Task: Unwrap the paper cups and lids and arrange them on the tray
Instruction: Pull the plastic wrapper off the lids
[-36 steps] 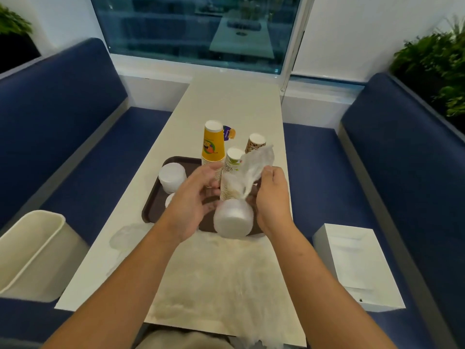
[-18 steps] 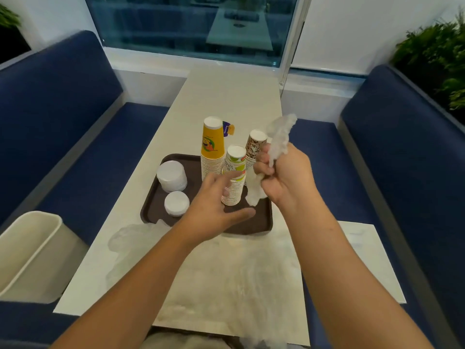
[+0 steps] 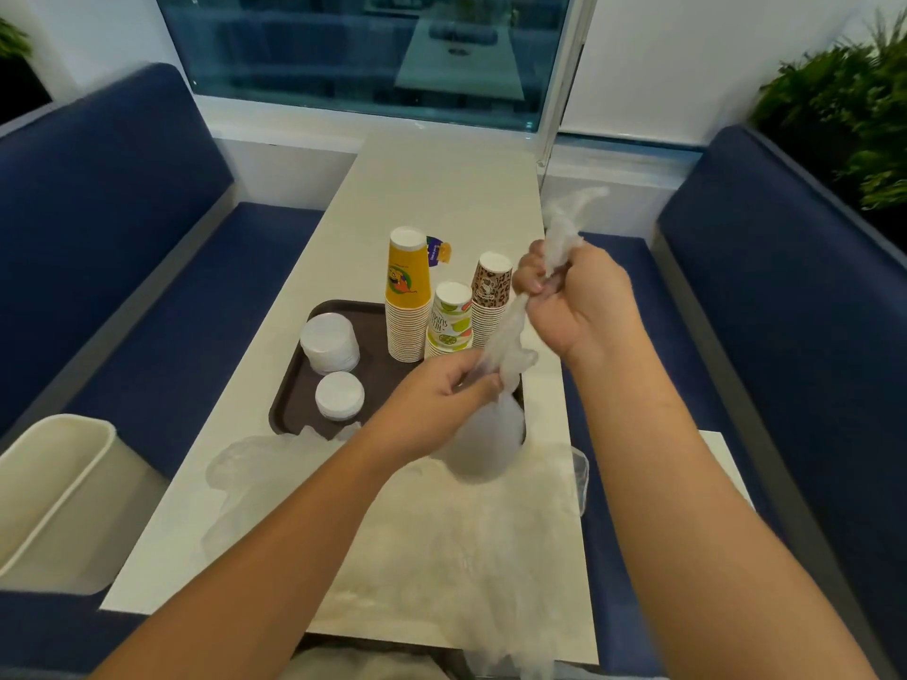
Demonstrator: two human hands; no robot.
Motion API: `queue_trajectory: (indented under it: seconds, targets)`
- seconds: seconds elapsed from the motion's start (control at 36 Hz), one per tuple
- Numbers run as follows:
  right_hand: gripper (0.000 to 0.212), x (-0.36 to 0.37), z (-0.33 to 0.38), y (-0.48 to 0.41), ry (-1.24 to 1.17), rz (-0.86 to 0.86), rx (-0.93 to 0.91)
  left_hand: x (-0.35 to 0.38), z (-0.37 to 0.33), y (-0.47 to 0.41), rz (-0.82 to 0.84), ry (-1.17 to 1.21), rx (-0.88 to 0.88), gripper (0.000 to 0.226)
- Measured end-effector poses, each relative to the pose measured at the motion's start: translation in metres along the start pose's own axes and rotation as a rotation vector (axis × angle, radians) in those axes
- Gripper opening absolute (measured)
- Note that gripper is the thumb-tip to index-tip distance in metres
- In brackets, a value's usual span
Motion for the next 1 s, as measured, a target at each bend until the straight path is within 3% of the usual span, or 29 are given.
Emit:
queue_trajectory:
  seconds: [0.14,0.17,0.22,0.28,0.36,0.42,0.53,0.67,0.72,0.81,0.86,0.92,1.0]
  targets:
    - [0.007,-0.036,0.044,-0.013,0.230,-0.120,-0.322,-0.017,0.015,0.001,-0.083,-0.010,-0.029,0.007]
    - [0.009,-0.044,0.042,-0.014,0.207,-0.128,-0.303,-0.023,0.016,0.000,-0.142,0.009,-0.033,0.005]
    - [0.033,-0.064,0.025,-0.015,0.173,-0.206,-0.199,-0.036,0.017,-0.003,-0.278,0.062,-0.059,0.007]
    - [0.038,-0.076,-0.005,-0.007,0.265,-0.229,-0.074,-0.043,0.018,-0.006,-0.364,0.078,-0.081,0.014]
    - [0.033,-0.072,-0.061,0.017,0.714,0.051,0.028,-0.040,0.017,-0.009,-0.348,0.060,-0.067,0.022]
    - [0.032,-0.065,-0.081,0.031,0.865,0.182,-0.043,-0.033,0.016,-0.009,-0.291,0.060,-0.060,0.017]
    - [0.025,-0.067,-0.084,0.032,0.701,0.030,-0.123,-0.030,0.015,-0.003,-0.258,0.146,-0.078,0.014]
    - [0.025,-0.096,-0.078,0.019,0.387,-0.285,-0.076,-0.046,0.029,0.005,-0.487,0.229,-0.173,0.013]
    - [0.022,-0.101,-0.079,0.014,0.360,-0.282,-0.056,-0.043,0.034,0.008,-0.481,0.269,-0.226,0.015]
    - [0.021,-0.089,-0.088,0.016,0.400,-0.127,0.033,-0.031,0.035,0.008,-0.431,0.327,-0.354,0.016]
    - [0.020,-0.079,-0.094,0.027,0.459,-0.048,0.075,-0.023,0.032,0.005,-0.392,0.206,-0.339,0.016]
    - [0.009,-0.074,-0.092,0.032,0.611,-0.001,0.002,-0.017,0.025,0.006,-0.400,0.127,-0.293,0.019]
    - [0.006,-0.080,-0.067,0.030,0.582,-0.073,-0.194,-0.023,0.020,0.010,-0.538,0.330,-0.287,0.020]
Point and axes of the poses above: each hand's wrist, its own y-axis away from the middle knuckle, its own x-axis out of the palm, z = x × y, the point moved 7 cm from there along -y, towards the middle knuckle, and after that the axes turned 13 degrees about -z, right-handed, at the moved point
